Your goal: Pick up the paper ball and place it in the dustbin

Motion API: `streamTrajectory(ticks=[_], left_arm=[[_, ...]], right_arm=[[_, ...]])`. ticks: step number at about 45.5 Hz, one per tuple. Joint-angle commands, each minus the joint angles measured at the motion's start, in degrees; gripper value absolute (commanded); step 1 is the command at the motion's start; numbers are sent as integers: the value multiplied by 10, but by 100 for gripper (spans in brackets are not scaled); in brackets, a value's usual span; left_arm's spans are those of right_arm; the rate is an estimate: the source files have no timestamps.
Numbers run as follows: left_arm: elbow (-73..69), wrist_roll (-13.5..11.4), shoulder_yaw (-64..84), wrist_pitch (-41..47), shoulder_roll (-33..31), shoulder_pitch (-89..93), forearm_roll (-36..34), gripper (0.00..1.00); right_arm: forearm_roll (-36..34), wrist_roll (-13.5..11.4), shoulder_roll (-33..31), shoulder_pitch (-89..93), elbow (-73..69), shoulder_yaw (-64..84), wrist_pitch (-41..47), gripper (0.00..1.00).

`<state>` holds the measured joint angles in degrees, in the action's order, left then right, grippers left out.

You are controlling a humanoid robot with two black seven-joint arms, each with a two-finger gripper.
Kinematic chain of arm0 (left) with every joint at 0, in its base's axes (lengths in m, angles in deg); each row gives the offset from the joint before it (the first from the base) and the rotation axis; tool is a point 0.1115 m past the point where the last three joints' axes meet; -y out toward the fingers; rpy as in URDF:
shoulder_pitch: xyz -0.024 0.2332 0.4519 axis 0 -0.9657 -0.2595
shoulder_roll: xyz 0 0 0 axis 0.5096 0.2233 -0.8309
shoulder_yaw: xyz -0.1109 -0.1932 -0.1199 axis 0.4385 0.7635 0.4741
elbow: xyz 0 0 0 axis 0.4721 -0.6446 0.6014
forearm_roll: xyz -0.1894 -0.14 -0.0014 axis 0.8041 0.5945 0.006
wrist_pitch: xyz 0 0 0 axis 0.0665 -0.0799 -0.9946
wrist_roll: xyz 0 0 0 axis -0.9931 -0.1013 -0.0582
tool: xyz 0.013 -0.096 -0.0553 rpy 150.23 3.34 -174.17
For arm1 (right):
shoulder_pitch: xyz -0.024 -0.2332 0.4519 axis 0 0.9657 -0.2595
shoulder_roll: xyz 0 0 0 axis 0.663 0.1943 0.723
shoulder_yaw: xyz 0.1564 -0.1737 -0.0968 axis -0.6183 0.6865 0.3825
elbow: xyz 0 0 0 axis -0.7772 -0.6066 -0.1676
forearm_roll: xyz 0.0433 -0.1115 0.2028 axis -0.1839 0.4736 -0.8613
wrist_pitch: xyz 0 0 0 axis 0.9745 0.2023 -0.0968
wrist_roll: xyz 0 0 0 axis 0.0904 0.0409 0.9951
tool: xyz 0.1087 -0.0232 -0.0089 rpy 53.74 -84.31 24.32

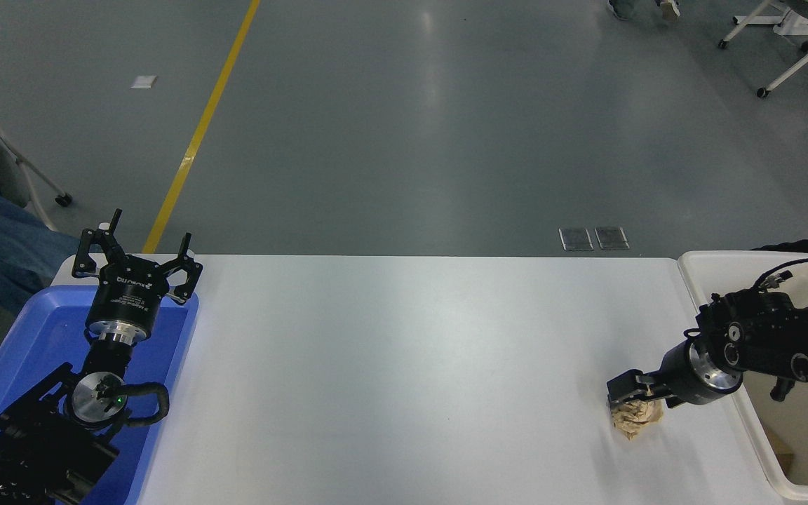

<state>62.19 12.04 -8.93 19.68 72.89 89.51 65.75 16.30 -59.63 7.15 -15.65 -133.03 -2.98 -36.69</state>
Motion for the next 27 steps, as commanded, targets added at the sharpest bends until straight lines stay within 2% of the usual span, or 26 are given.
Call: streamTrajectory(ticks=[1,2,4,5,13,27], left_arm=[[0,0,0,0,0,0,0,100],[1,0,-1,0,0,0,0,100],[1,0,-1,0,0,0,0,100],[0,0,-1,0,0,0,0,100],[0,0,-1,0,0,0,0,100],[1,0,-1,-1,0,0,-1,100]], right_arm=[[5,-1,18,33,29,-6,-30,36],[5,-1,18,32,29,-6,-29,30],[5,0,18,30,28,-6,-28,6],[5,0,18,29,28,-6,-27,0],[3,7,-1,-19,5,17,-19,0],[-7,11,-133,-330,-205,152,87,0]])
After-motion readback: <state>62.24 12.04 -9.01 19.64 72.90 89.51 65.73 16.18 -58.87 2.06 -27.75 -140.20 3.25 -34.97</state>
